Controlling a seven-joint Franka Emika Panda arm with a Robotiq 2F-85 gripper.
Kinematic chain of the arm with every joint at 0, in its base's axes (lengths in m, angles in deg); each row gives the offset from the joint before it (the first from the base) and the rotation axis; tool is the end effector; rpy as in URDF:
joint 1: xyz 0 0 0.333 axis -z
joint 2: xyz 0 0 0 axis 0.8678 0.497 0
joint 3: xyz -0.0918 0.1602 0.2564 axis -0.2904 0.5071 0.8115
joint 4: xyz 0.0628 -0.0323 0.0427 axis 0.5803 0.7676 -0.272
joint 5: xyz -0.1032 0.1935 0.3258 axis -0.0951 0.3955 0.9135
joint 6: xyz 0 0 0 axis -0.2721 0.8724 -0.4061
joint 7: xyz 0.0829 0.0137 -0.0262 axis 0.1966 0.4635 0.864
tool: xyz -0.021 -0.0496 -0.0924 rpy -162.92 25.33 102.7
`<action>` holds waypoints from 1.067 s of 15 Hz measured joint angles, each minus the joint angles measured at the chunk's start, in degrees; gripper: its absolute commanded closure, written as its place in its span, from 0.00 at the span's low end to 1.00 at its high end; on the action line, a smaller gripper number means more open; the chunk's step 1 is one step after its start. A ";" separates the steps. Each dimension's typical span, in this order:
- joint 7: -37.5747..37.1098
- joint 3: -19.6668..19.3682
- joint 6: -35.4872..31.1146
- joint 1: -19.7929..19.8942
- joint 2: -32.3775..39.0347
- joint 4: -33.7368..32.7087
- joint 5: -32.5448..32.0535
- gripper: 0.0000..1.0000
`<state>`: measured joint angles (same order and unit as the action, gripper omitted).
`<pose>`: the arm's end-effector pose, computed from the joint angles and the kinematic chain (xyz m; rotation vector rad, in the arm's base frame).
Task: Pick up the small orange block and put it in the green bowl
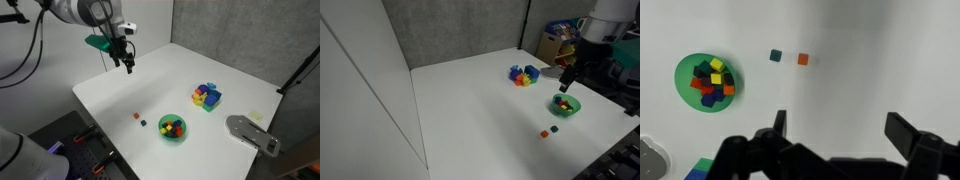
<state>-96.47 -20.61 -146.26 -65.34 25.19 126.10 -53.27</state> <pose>0.4473 0.0963 0.3679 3.0919 0.0636 -0.0125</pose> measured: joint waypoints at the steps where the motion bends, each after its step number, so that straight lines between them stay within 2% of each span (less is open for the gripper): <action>1: 0.59 -0.46 -2.88 0.12 0.75 1.68 0.00 0.00; 6: 2.22 -1.72 -17.75 0.42 6.61 8.72 0.00 0.00; 9: 2.22 -2.27 -24.52 0.63 12.08 10.09 -0.01 0.00; 12: 2.22 -3.21 -27.53 0.67 16.62 9.67 -0.13 0.00; 16: 2.22 -3.44 -27.61 0.62 17.48 9.17 -0.12 0.00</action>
<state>-94.25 -24.05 -173.87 -64.72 42.67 135.27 -53.39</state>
